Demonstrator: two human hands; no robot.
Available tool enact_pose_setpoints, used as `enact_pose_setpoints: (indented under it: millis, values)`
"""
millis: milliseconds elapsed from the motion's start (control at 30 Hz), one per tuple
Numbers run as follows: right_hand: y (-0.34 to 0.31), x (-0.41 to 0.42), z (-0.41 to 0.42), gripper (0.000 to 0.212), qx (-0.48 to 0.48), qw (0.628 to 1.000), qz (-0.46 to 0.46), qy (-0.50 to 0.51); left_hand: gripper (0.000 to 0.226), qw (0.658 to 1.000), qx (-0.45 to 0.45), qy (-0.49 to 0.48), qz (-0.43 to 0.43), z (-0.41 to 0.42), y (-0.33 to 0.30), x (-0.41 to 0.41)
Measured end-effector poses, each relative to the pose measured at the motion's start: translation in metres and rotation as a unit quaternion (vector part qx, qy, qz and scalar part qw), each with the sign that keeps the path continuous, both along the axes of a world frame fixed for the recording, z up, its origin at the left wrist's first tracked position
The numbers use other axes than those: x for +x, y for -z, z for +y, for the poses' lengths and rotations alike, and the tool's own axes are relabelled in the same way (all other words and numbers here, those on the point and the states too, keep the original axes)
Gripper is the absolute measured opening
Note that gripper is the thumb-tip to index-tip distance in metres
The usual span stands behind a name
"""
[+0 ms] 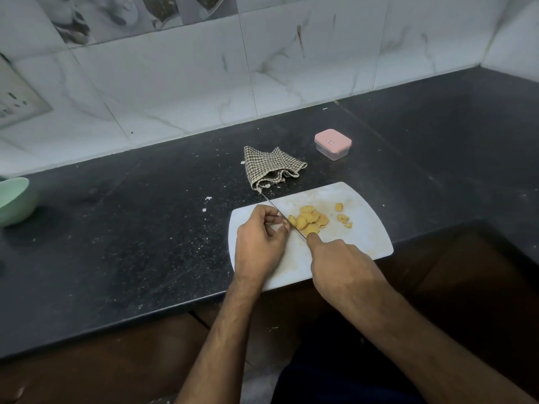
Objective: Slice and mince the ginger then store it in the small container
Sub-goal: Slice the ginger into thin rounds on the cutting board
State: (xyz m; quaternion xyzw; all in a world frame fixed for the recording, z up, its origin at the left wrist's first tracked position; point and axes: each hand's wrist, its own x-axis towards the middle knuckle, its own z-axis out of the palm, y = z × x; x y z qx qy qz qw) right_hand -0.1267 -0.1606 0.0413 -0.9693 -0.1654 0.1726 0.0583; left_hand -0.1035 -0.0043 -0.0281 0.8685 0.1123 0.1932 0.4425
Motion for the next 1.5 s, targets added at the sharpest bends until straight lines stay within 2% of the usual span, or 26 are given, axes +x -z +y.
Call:
enact_pose_setpoints:
  millis: [100,267,500,700,867,1000,1433,1500]
  values:
    - [-0.002,0.0,0.001,0.05,0.003,1.0,0.008,0.0,0.041,1.0,-0.021,0.007,0.005,0.0,-0.002,0.001]
    - [-0.003,0.001,0.002,0.054,-0.007,1.0,0.023,0.01,0.041,0.999,-0.042,0.012,0.01,0.0,-0.001,0.002]
    - [-0.012,0.008,-0.014,0.035,0.073,0.994,0.058,0.057,0.037,0.997,-0.068,0.036,-0.001,0.004,0.001,0.002]
    - [-0.014,0.009,-0.016,0.039,0.078,0.994,0.048,0.056,0.022,0.999,-0.037,0.035,0.011,0.005,0.001,0.003]
    - [-0.009,0.005,-0.011,0.03,0.086,0.995,0.028,0.048,0.013,0.998,-0.035,0.041,0.012,0.004,0.0,0.003]
    - [-0.003,0.004,-0.008,0.025,0.085,0.995,0.022,0.041,0.014,0.999,-0.027,0.033,0.015,0.003,0.001,0.0]
    - [-0.003,0.006,-0.01,0.03,0.088,0.995,0.02,0.043,0.026,0.999,-0.021,0.02,0.034,0.002,-0.007,-0.002]
    - [-0.003,0.006,-0.01,0.03,0.085,0.995,0.019,0.043,0.022,0.999,-0.022,0.021,0.032,0.001,-0.008,-0.002]
